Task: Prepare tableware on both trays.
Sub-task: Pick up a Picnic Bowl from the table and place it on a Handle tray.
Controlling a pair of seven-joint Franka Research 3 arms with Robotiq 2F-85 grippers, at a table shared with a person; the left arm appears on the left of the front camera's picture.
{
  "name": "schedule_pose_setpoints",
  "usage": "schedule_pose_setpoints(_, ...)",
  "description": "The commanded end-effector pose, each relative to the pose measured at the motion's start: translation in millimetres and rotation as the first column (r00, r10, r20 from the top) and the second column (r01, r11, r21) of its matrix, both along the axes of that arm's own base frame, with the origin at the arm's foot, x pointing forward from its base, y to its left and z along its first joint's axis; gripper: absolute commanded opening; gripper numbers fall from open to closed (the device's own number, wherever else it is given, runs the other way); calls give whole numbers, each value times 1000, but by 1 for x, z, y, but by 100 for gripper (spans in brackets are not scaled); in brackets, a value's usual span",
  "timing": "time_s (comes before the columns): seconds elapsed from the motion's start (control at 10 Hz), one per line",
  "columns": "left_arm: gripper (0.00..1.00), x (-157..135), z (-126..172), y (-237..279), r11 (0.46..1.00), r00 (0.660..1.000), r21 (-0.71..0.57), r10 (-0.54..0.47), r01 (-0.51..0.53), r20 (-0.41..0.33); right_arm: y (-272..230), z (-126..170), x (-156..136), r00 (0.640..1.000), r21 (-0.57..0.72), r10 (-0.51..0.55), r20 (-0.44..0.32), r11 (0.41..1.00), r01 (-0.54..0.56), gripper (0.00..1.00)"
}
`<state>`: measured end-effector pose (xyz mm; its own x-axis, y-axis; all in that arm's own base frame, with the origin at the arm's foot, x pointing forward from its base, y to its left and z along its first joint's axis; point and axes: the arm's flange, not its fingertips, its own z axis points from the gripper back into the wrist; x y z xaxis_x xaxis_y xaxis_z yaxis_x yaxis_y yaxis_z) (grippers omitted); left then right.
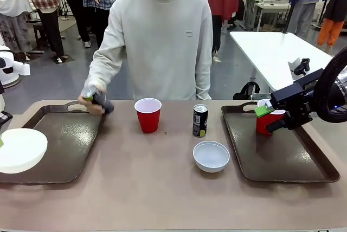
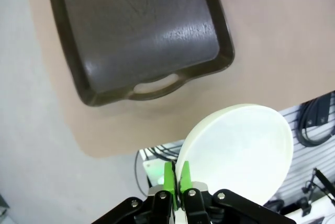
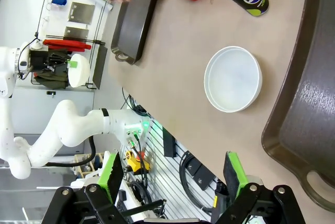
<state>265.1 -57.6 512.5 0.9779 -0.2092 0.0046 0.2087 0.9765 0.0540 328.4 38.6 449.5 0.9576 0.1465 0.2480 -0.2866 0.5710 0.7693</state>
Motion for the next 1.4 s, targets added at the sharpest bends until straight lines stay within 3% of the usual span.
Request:
schedule_pose_setpoints(0.0,4,1,-5,4,1000,1000,-5,15,-15,15,1,-1,2,1000,27,6,6,1000,-6,100)
schedule_pose_setpoints(0.2,4,1,-3,3,999,999,-21,48,-48,-2,1,-1,2,1000,27,6,6,1000,-6,100)
schedule_pose_setpoints(0.3,4,1,0,2,1000,1000,-3,8,-8,1,1,-1,2,1000,27,6,6,1000,-6,100)
schedule_pose_setpoints(0.6,4,1,0,2,1000,1000,-5,13,-13,1,1,-1,2,1000,27,6,6,1000,-6,100)
schedule_pose_setpoints(0.8,4,72,-25,5,984,978,1,175,-177,109,1,-1,2,1000,27,6,6,1000,-6,100)
schedule_pose_setpoints(0.9,4,85,-29,1,985,975,18,167,-172,144,1,-1,2,1000,27,6,6,1000,-6,100)
schedule_pose_setpoints(1.0,4,81,-34,-4,990,982,10,136,-139,131,1,-1,2,1000,27,6,6,1000,-6,100)
schedule_pose_setpoints(1.1,4,68,-26,-6,991,978,34,121,-129,172,1,-1,2,1000,27,6,6,1000,-6,100)
schedule_pose_setpoints(1.2,4,45,-15,-5,995,982,29,88,-94,165,1,-1,2,1000,27,6,6,1000,-6,100)
schedule_pose_setpoints(1.3,4,2,2,-2,1000,999,15,3,-4,42,1,-1,2,1000,27,6,6,1000,-6,100)
